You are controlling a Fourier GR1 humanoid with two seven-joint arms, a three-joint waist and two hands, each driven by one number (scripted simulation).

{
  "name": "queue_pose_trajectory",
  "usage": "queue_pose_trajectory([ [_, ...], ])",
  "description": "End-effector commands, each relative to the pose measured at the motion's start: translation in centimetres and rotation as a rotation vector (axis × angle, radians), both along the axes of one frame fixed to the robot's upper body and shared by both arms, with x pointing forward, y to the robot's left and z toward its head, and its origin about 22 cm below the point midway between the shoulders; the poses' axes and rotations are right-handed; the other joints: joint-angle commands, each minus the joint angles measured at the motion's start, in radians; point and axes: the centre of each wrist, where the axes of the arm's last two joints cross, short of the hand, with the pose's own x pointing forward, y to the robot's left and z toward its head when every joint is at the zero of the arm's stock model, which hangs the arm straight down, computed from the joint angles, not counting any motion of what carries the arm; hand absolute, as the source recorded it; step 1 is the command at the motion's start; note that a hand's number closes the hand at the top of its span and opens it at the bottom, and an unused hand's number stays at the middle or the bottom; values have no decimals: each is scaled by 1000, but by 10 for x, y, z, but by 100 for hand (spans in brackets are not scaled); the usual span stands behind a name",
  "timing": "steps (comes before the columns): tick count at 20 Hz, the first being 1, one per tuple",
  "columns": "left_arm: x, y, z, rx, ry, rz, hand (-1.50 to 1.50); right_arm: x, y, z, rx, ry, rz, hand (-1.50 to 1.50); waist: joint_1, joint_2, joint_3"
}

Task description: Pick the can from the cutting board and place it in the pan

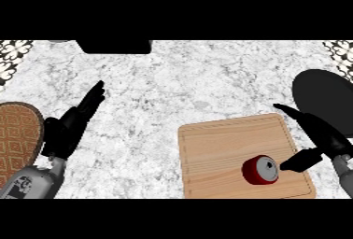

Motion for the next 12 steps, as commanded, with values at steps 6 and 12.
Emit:
queue_pose_trajectory([
  [6, -1, -9, 2, -3, -4, -19, 0, 26, 56, 53, -315, 385, 183, -150, 24, 3, -1],
  [12, -7, -15, -10, -3, 14, -4, 0, 41, 100, 56, -353, 567, 239, -150, 9, 2, 1],
])
